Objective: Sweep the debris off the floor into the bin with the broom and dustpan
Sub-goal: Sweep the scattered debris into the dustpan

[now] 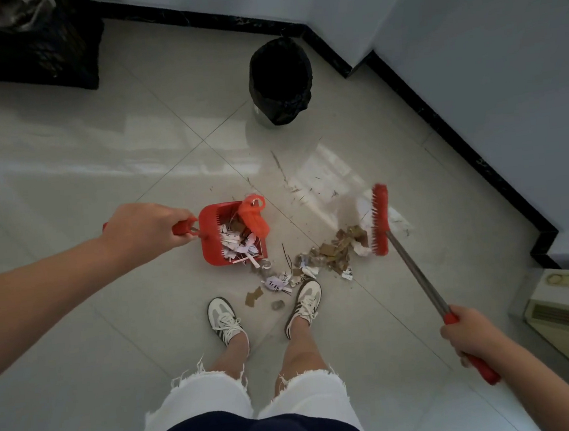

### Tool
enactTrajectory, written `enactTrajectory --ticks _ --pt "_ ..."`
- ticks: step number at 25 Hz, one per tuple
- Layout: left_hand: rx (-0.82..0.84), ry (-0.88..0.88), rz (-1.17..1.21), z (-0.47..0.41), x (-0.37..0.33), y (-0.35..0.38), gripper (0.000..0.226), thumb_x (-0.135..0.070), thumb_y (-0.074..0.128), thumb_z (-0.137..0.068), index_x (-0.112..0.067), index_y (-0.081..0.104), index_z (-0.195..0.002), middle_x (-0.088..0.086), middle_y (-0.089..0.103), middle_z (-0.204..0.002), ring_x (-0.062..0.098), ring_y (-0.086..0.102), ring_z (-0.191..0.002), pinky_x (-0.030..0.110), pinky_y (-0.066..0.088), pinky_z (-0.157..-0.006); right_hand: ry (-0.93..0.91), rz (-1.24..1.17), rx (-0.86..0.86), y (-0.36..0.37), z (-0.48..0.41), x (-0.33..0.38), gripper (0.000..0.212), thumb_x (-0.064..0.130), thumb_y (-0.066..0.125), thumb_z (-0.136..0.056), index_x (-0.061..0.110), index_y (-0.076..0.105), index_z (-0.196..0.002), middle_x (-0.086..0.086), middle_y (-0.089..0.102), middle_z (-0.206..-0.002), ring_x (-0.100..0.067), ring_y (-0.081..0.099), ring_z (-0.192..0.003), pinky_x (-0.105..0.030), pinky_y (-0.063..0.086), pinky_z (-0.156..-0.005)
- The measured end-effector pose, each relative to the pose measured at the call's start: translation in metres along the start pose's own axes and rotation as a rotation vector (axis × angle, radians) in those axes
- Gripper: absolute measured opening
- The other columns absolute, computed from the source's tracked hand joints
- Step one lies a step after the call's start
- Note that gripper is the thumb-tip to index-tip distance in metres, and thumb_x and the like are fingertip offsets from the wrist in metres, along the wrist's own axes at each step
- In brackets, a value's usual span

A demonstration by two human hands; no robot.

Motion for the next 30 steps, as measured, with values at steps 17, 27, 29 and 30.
enactTrajectory --ticks 17,27,29,30 --pt "0.115 0.148 -0.150 -0.057 -0.036 0.006 0.030 -0.053 0.059 -0.089 -0.028 0.070 -0.102 -0.004 0.074 -0.089 0.023 0.069 -0.081 0.025 0.036 -0.057 -0.021 -0.074 0.327 0.125 0.021 0.115 0.017 -0.005 0.041 -0.079 -0.004 0.053 -0.067 -0.016 0.054 -0.051 -0.024 0.052 -0.036 -0.028 0.044 -0.042" --pt "0.094 0.169 -0.117 -0.066 -0.030 0.005 0.030 -0.057 0.062 -0.087 -0.030 0.070 -0.096 -0.007 0.072 -0.083 0.018 0.066 -0.074 0.025 0.039 -0.057 -0.242 -0.026 0.465 0.137 0.073 0.161 0.034 -0.002 0.042 -0.073 -0.002 0.054 -0.106 -0.020 0.054 -0.061 -0.030 0.052 -0.051 -0.031 0.044 -0.044" --pt "0.102 0.163 -0.108 -0.064 -0.029 0.005 0.030 -0.057 0.061 -0.088 -0.029 0.070 -0.096 -0.008 0.071 -0.081 0.015 0.058 -0.067 0.024 0.035 -0.054 -0.253 -0.027 0.445 0.126 0.076 0.155 0.027 0.001 0.043 -0.074 0.004 0.052 -0.100 -0.014 0.053 -0.059 -0.027 0.050 -0.048 -0.031 0.045 -0.045" --pt "0.108 0.158 -0.116 -0.063 -0.028 0.005 0.032 -0.057 0.060 -0.088 -0.028 0.069 -0.096 -0.008 0.071 -0.081 0.015 0.056 -0.067 0.024 0.036 -0.055 -0.244 -0.047 0.431 0.116 0.075 0.149 0.023 0.001 0.043 -0.076 0.005 0.051 -0.097 -0.012 0.050 -0.058 -0.024 0.047 -0.045 -0.029 0.044 -0.043"
Point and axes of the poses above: each hand's wrist, its own z-axis away from the middle knuckle, its own y-axis out of the palm, x = y × z, the point moved 3 cm from there along -z, towards the middle knuckle
